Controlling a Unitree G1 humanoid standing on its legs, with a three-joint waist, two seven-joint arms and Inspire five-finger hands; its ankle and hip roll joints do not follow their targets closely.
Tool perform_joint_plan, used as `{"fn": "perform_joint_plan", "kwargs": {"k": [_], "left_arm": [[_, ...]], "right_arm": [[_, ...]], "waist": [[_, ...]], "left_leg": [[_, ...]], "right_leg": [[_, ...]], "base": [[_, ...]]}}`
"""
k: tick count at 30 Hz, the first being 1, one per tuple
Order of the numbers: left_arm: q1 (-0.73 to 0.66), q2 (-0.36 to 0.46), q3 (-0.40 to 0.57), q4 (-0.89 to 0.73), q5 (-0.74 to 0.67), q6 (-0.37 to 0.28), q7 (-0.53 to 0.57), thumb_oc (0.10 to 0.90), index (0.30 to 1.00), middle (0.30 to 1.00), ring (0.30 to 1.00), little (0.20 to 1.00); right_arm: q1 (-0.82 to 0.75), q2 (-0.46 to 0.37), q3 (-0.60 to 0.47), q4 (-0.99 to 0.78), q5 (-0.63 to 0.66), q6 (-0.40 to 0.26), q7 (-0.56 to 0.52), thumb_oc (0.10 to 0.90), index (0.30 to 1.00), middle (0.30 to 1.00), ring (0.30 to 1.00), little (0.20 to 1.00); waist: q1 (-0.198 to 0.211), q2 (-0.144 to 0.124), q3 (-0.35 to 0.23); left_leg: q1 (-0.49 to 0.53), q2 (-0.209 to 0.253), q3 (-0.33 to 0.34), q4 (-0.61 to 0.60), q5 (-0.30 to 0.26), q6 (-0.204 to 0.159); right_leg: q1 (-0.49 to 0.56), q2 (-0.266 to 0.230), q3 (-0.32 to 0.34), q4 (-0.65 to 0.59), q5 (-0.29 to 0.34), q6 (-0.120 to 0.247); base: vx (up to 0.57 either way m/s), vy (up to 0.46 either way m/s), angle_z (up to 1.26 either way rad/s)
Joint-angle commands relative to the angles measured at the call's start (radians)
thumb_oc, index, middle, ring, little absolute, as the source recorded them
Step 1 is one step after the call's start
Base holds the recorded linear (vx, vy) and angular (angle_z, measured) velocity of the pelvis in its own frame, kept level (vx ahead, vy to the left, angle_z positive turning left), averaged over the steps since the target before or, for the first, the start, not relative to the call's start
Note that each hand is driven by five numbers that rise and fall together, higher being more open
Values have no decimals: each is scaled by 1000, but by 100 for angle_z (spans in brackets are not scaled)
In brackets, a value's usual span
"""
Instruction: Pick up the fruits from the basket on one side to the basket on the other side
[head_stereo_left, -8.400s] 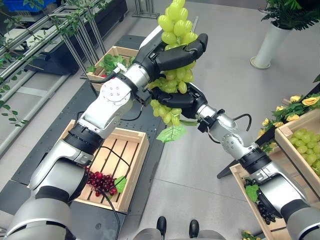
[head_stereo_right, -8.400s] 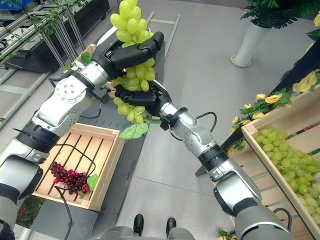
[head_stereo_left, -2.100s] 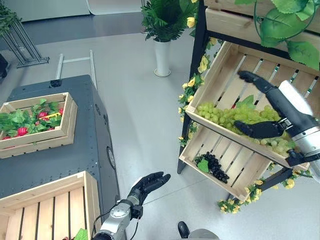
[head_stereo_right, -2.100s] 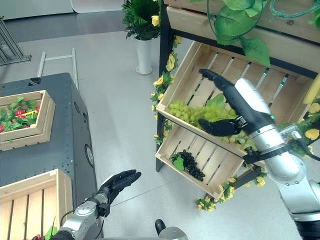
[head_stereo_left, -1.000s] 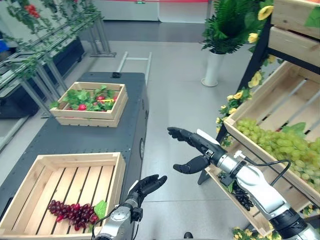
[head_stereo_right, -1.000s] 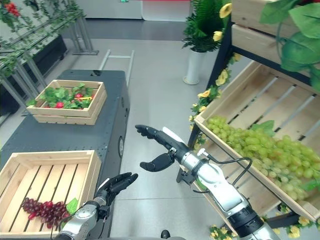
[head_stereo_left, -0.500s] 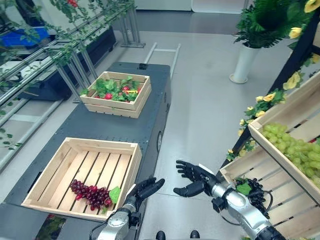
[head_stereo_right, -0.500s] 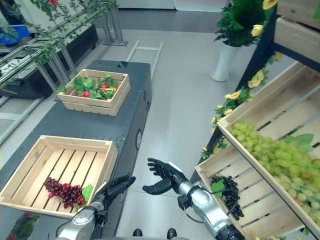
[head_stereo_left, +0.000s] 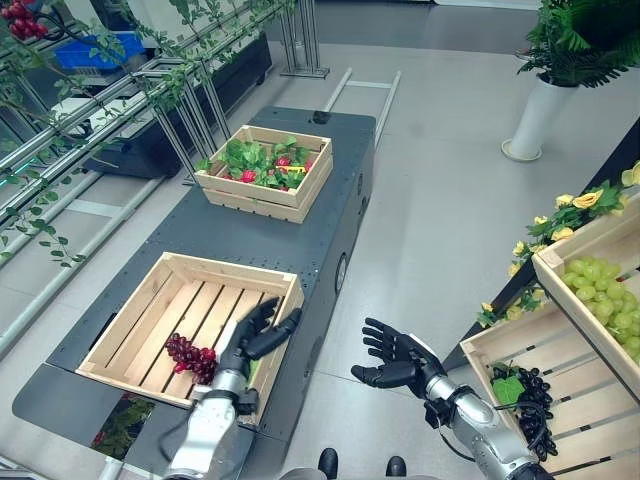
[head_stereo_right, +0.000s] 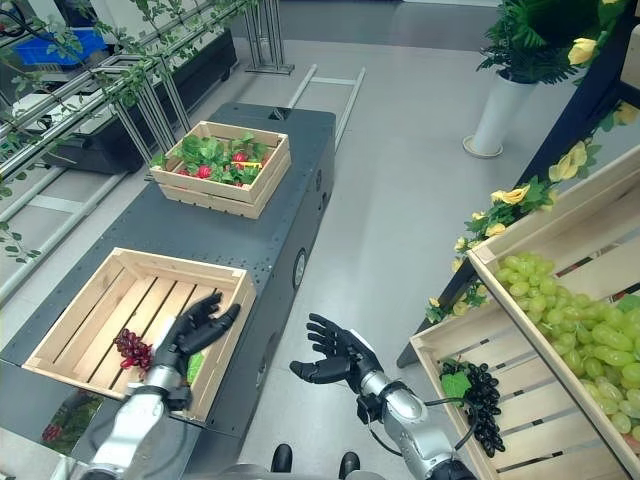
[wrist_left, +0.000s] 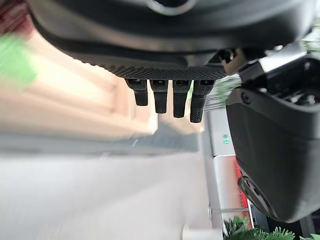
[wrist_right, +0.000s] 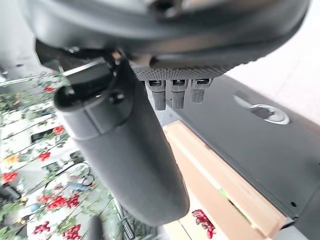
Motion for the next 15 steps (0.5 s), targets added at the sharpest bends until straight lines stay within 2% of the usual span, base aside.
{"fn": "perform_joint_plan", "kwargs": {"k": [1, 4, 5, 6, 8, 9, 10, 11, 15], "left_arm": [[-162, 170, 76, 36, 204, -169, 208, 800, 900, 900, 900, 900], [-169, 215, 110, 83, 227, -159, 281, 800, 900, 900, 900, 900], [-176, 242, 139, 153, 274, -154, 390, 800, 900, 900, 900, 900], [-181, 248, 140, 175, 286, -157, 406, 800, 900, 900, 900, 900], [-212, 305, 141, 263, 433, -97, 535, 800, 900, 900, 900, 900], [-217, 347, 139, 286, 496, -61, 552, 800, 900, 900, 900, 900], [-217, 347, 139, 286, 496, -61, 552, 800, 900, 900, 900, 900], [-225, 397, 128, 321, 551, -18, 558, 800, 900, 900, 900, 900], [-225, 462, 90, 363, 660, 74, 527, 800, 900, 900, 900, 900]], "right_arm": [[-15, 14, -2, -78, 63, -93, 20, 800, 900, 900, 900, 900], [-2, 1, -2, -76, 60, -89, 30, 800, 900, 900, 900, 900], [4, -9, 0, -74, 55, -76, 38, 800, 900, 900, 900, 900], [4, -12, 1, -73, 55, -74, 41, 800, 900, 900, 900, 900], [2, -32, 9, -67, 45, -64, 60, 800, 900, 900, 900, 900], [2, -45, 11, -66, 51, -67, 67, 800, 900, 900, 900, 900], [2, -45, 11, -66, 51, -67, 67, 800, 900, 900, 900, 900], [-1, -59, 11, -67, 67, -66, 65, 800, 900, 900, 900, 900], [-1, -68, -3, -67, 88, -56, 50, 800, 900, 900, 900, 900]], "waist": [[-2, -14, -37], [-7, -6, -40], [-13, 1, -41], [-14, 2, -41], [-24, 9, -40], [-26, 10, -37], [-26, 10, -37], [-30, 12, -34], [-34, 20, -25]], "left_leg": [[4, -71, 5, 3, -86, -5], [1, -72, 2, 3, -86, -8], [-1, -74, 2, 3, -86, -9], [-2, -74, 2, 3, -86, -10], [-7, -71, 6, 3, -84, -13], [-9, -71, 6, 3, -83, -15], [-9, -71, 6, 3, -83, -15], [-13, -71, 7, 3, -81, -17], [-20, -73, 10, 3, -79, -18]], "right_leg": [[26, -23, -1, 6, -48, -1], [23, -24, 1, 6, -49, 2], [19, -25, 7, 6, -49, 5], [18, -25, 7, 6, -48, 5], [11, -26, 10, 6, -45, 7], [9, -26, 12, 6, -44, 8], [9, -26, 12, 6, -44, 8], [5, -25, 14, 6, -42, 9], [-2, -24, 20, 6, -40, 12]], "base": [[45, 83, 11], [44, 81, 7], [41, 97, 3], [36, 114, 2], [31, 81, 0], [30, 50, -2], [45, 63, -1], [41, 62, 0], [57, 89, 1]]}}
